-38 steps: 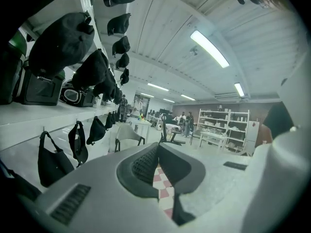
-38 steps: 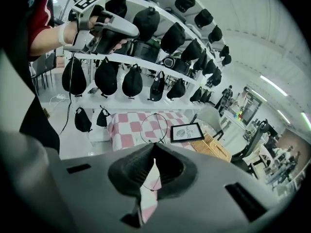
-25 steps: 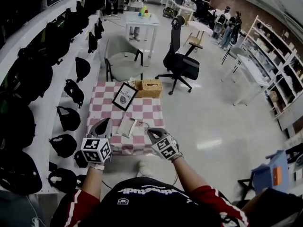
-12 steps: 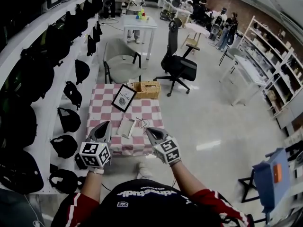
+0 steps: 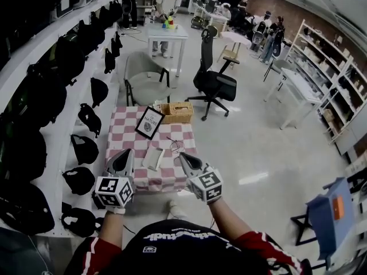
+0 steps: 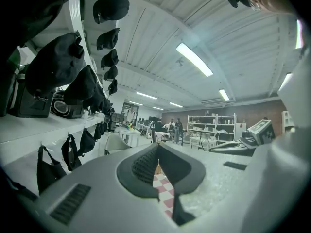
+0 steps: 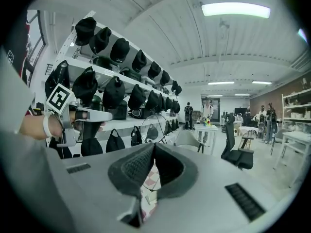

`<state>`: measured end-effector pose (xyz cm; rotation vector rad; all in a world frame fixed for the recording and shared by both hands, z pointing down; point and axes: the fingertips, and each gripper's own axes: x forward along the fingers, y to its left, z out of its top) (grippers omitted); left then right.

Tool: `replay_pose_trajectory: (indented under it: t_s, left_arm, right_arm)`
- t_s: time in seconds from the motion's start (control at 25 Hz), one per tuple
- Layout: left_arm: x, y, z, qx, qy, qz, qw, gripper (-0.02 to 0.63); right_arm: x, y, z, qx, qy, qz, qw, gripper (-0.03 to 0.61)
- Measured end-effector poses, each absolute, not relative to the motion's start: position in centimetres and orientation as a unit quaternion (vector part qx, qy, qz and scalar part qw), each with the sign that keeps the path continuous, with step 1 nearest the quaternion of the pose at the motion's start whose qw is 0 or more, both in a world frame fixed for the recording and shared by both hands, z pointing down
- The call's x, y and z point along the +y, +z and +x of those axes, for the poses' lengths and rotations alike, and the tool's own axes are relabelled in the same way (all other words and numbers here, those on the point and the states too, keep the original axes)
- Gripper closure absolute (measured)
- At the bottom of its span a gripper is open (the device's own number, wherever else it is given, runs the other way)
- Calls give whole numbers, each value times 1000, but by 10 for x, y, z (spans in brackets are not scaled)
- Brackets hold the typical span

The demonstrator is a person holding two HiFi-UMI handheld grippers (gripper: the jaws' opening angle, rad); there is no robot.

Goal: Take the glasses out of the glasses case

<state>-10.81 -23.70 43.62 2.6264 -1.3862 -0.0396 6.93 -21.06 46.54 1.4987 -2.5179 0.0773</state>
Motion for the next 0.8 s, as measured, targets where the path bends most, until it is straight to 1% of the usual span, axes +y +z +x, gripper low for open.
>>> replay_pose_trajectory:
  t_s: [0.48,0.72,0.8]
  left_arm:
    - [-226,412,-103,-456,-26,888,61,607]
    - [-228,416,-105,-452,-38,888,81,607]
    - [-227,415,-105,-453,-37,887,78,607]
  right_arm:
    - [-199,428,93,-841,11,537,70,566]
    - [-197,424,99,-835,8,546,66,566]
    - [-196,423,101,-833,10,550,61,566]
